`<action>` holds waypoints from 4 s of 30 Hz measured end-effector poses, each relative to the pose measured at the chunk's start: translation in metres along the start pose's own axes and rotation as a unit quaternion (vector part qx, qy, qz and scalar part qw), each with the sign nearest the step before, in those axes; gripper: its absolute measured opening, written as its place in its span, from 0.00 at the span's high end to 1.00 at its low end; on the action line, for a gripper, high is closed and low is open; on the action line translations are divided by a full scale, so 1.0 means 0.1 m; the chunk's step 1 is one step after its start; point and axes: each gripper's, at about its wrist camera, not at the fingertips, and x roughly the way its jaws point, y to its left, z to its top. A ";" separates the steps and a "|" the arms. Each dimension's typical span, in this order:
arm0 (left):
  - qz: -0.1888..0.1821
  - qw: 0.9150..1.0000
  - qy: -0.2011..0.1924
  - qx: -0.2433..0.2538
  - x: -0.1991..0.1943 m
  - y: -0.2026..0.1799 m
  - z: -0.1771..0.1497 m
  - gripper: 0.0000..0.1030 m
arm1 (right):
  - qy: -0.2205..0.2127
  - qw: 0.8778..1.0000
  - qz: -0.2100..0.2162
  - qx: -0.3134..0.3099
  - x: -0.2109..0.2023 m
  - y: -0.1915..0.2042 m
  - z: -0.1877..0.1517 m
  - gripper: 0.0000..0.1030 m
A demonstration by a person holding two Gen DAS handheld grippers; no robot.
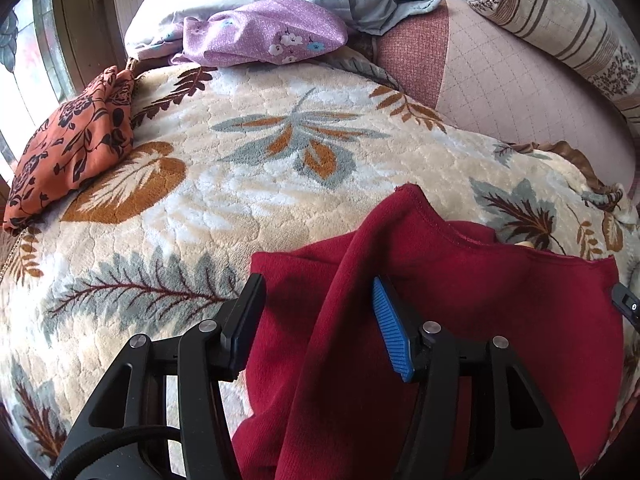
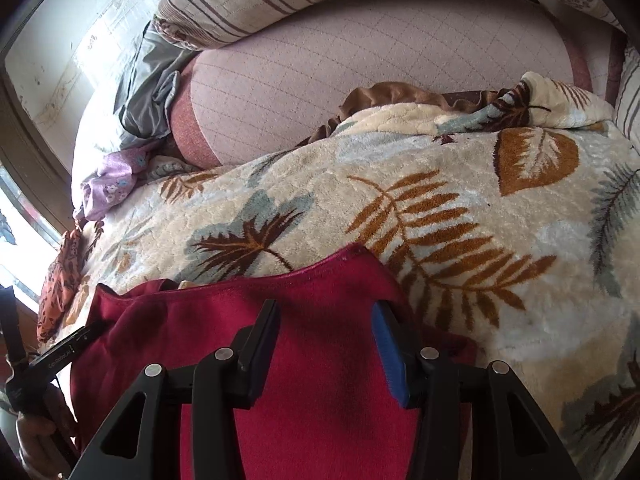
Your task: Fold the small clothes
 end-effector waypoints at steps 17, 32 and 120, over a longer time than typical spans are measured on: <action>-0.004 0.999 0.025 -0.020 -0.72 0.50 -0.87 0.46 | 0.042 0.977 0.143 -0.150 0.30 1.95 -0.44 0.56; -0.003 0.999 0.048 -0.020 -0.44 0.66 -0.86 0.46 | 0.052 0.976 0.067 -0.200 1.19 2.65 -0.38 0.63; -0.173 0.983 -0.033 -0.056 -0.61 0.43 -0.77 0.69 | 0.153 0.971 0.146 -0.109 0.57 2.29 -0.32 0.28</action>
